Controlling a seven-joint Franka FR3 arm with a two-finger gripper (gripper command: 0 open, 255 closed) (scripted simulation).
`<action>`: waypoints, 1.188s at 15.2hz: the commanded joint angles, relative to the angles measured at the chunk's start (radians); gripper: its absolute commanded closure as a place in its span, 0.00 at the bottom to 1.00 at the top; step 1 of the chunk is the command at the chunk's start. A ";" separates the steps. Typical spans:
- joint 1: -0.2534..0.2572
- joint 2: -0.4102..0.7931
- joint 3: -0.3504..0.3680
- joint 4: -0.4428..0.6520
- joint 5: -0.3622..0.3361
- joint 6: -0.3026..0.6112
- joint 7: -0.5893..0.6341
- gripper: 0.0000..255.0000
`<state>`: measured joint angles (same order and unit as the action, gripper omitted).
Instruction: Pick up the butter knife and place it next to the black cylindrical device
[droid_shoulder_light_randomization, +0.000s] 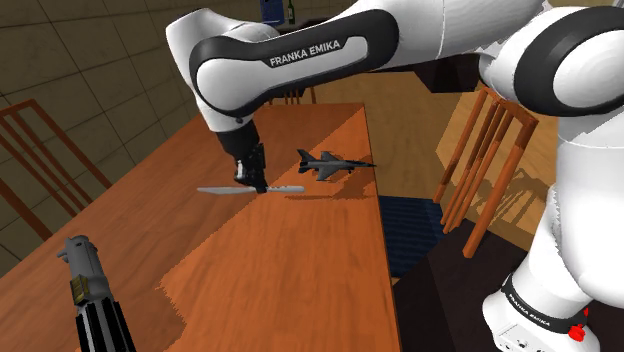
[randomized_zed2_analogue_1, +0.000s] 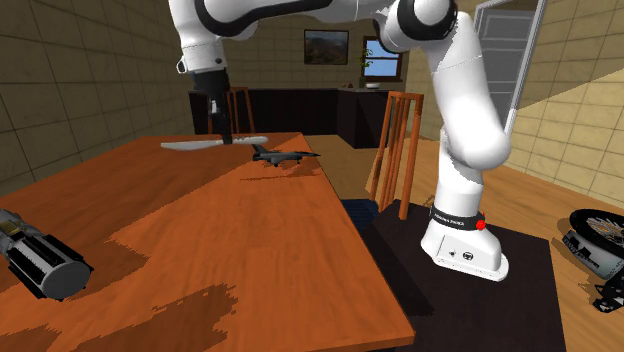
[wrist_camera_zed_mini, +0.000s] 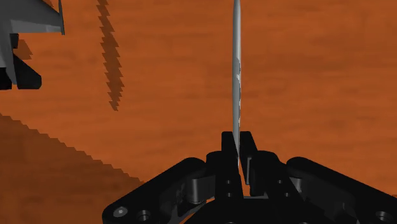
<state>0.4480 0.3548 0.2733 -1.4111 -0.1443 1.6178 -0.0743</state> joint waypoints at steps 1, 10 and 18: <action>0.036 0.065 0.009 0.091 -0.014 -0.032 0.038 1.00; 0.143 0.256 0.018 0.334 -0.053 -0.093 0.123 1.00; 0.129 0.246 0.018 0.209 -0.053 0.021 0.132 1.00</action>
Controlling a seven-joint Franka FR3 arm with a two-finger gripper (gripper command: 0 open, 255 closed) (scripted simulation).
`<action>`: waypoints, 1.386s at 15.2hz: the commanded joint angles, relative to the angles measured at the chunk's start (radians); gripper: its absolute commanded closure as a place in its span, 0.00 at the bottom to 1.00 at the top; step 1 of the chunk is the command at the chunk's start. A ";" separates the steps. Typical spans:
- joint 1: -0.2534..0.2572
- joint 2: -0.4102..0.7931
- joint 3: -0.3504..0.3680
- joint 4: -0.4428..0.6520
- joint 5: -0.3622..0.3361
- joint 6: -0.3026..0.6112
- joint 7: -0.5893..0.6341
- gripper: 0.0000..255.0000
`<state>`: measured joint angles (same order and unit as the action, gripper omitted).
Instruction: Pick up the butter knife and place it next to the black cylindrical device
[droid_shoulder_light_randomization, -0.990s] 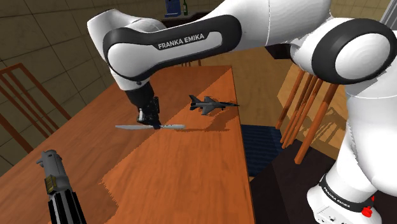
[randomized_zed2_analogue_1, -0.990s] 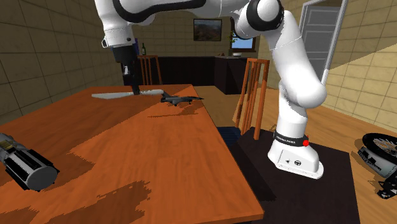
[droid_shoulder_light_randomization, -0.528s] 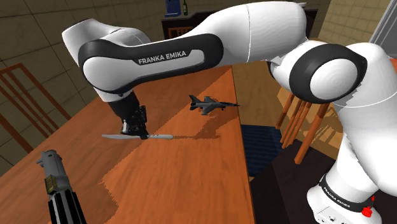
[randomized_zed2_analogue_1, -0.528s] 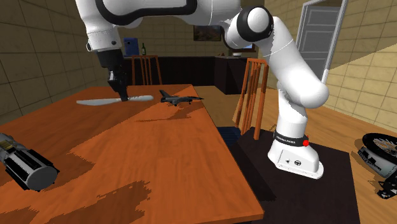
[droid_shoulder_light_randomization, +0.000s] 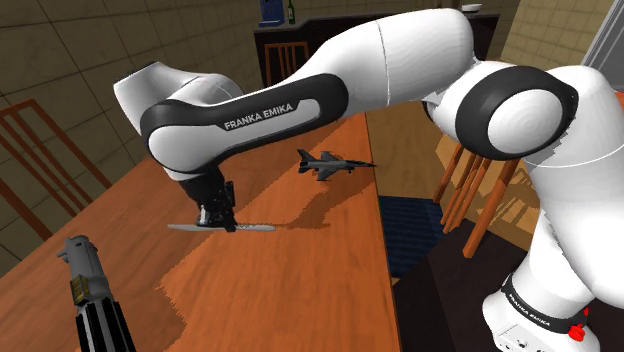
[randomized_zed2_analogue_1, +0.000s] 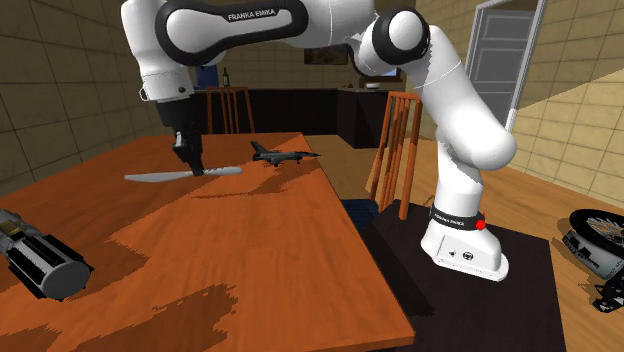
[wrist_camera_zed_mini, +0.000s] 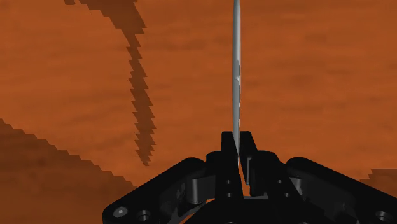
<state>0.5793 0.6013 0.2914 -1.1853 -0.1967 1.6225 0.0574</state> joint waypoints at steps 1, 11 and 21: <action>-0.004 0.000 -0.001 -0.029 -0.001 0.029 0.002 1.00; -0.012 0.019 -0.005 -0.134 -0.008 0.152 0.013 1.00; -0.012 0.027 -0.007 -0.155 -0.011 0.180 0.016 1.00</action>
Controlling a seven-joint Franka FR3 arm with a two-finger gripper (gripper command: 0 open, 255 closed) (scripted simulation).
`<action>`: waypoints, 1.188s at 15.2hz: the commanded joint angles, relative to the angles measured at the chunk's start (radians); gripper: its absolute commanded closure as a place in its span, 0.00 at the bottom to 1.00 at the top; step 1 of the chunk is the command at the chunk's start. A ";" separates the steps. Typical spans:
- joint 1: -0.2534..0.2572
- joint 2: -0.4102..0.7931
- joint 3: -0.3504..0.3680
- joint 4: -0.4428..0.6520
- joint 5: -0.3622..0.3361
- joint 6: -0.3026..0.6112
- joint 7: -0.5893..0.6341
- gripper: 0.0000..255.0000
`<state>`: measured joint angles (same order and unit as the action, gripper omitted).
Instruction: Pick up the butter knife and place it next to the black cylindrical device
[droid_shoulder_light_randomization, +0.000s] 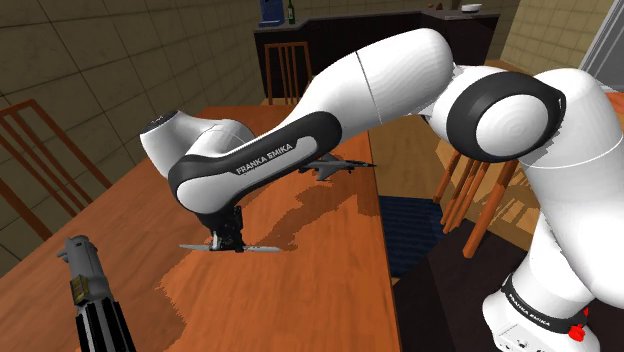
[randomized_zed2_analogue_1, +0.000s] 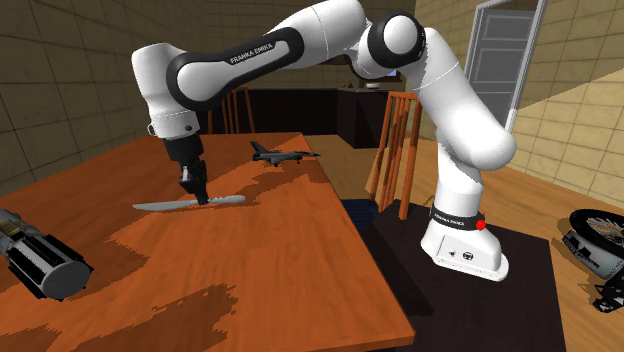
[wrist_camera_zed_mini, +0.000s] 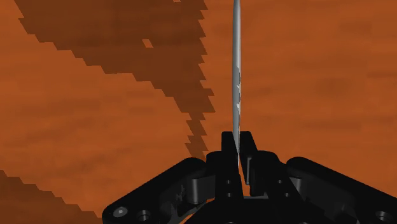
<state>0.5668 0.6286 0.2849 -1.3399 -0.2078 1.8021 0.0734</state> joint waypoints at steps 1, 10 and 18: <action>0.000 0.000 0.000 0.000 0.000 0.000 0.000 0.00; 0.017 0.006 0.003 0.138 0.004 -0.130 -0.009 0.00; 0.017 0.006 0.003 0.138 0.004 -0.130 -0.009 0.00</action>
